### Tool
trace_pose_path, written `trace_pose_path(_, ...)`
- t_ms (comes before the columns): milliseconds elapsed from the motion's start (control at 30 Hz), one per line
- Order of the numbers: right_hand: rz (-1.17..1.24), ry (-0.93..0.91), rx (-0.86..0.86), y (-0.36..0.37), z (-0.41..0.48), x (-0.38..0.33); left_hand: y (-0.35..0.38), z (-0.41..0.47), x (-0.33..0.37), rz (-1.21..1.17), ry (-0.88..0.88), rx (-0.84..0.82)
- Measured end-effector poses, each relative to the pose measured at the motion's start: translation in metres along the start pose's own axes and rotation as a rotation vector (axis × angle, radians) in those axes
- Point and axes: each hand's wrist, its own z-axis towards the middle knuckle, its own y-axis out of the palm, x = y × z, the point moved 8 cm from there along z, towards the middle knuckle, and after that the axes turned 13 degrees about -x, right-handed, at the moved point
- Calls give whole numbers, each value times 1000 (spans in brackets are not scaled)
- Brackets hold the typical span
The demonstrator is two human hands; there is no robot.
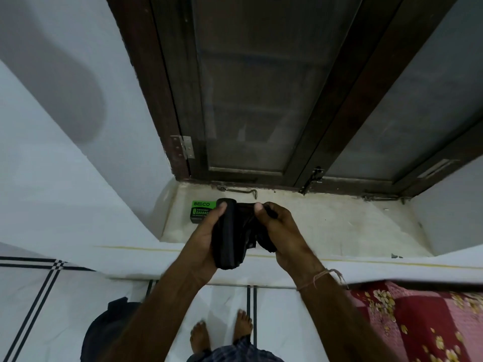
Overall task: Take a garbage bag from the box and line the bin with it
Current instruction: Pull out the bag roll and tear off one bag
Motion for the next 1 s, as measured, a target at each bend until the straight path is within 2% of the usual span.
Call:
trace_pose_path(200, -58, -45, 92, 5, -5, -5, -1, -14, 4, 67, 12, -15)
trace_pose_path(300, 22, 2, 20, 18, -11, -7, -1, -22, 5, 18, -31, -14)
trace_pose_path(400, -38, 6, -54, 32, -18, -11, -1, -25, 8, 13, -29, -40)
trace_pose_path(733, 43, -84, 136, 16, -23, 3, -4, -33, 7, 9, -78, -117)
trace_pose_path(833, 89, -51, 51, 24, -25, 2, -3, -33, 4, 18, -81, -96)
trace_pose_path(900, 18, -18, -33, 30, -26, -3, -3, -32, 4, 71, -60, -87)
trace_pose_path(1000, -67, -33, -5, 20, -21, -9, -2, -29, 4, 92, -28, -53)
